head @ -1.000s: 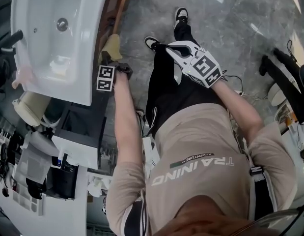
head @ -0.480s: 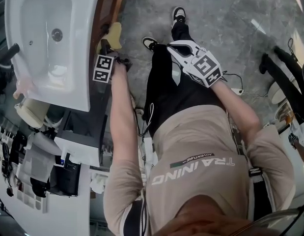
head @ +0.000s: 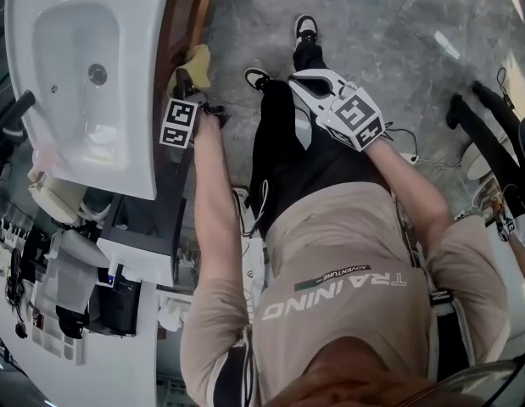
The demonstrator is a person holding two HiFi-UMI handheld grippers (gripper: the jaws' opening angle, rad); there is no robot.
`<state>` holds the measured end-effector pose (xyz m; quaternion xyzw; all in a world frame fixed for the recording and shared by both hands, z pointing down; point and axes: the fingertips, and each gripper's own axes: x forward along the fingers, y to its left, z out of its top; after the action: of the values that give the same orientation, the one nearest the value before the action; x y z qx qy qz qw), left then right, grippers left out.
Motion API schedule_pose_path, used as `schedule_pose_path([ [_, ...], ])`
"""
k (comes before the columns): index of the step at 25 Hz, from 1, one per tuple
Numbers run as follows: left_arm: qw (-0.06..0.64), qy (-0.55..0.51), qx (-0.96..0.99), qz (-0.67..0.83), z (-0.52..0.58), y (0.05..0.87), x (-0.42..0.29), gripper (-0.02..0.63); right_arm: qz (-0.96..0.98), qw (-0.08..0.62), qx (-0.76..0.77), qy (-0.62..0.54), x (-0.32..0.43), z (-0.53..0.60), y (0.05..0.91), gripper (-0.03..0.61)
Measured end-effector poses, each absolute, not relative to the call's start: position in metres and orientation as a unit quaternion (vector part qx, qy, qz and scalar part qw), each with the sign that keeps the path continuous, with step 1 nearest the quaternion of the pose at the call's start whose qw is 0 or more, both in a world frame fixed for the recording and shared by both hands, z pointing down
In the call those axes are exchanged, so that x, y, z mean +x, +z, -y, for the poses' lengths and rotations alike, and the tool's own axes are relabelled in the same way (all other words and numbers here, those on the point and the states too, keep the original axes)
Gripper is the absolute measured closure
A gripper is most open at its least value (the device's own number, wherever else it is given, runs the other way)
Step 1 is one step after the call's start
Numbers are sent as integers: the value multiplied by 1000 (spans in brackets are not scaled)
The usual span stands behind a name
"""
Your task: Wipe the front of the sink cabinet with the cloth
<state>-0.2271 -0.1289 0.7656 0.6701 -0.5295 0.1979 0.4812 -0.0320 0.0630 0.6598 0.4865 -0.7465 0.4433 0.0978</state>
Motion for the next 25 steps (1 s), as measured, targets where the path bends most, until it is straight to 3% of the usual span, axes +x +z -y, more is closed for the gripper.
schedule_pose_path([
  [25, 485, 172, 671, 534, 193, 788, -104, 574, 728, 93, 498, 462, 55, -60, 679, 566],
])
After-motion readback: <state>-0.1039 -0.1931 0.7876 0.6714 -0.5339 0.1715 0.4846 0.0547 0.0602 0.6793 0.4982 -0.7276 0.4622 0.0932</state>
